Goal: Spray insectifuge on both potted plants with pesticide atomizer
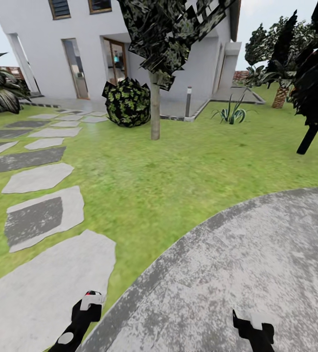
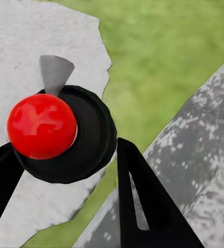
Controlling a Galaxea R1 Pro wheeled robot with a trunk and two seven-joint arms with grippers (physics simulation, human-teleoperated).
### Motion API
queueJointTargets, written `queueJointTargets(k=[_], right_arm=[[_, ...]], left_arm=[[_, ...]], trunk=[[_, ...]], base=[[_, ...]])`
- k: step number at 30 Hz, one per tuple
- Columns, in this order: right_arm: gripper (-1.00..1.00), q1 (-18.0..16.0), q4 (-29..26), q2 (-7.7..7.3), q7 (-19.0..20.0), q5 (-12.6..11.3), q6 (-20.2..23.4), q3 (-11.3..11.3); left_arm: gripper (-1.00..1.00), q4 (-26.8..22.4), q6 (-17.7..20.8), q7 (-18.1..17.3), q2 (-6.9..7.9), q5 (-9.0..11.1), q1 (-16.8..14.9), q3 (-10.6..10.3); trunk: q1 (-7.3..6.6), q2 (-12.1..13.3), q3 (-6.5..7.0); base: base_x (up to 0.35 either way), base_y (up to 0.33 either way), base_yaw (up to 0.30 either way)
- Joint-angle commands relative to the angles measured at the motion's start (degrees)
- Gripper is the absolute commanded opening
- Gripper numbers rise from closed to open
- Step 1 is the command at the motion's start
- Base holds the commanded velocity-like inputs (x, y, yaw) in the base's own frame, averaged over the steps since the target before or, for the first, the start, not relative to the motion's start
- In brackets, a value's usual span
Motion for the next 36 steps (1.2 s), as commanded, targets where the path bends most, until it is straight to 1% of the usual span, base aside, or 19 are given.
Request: queueJointTargets(k=[1,36], right_arm=[[1.00,0.0,0.1,0.01,-0.2,0.2,-0.2,0.0],[1.00,0.0,0.5,0.01,-0.2,0.1,-0.2,-0.1]], left_arm=[[-1.00,0.0,-0.2,0.0,-0.01,-0.4,0.0,0.3],[-1.00,-0.1,-0.3,0.0,-0.01,-0.4,0.0,0.3]], trunk=[[-0.01,0.0,-0.04],[-0.01,0.0,-0.04]], base=[[0.000,0.000,-0.300],[0.000,0.000,-0.300]])
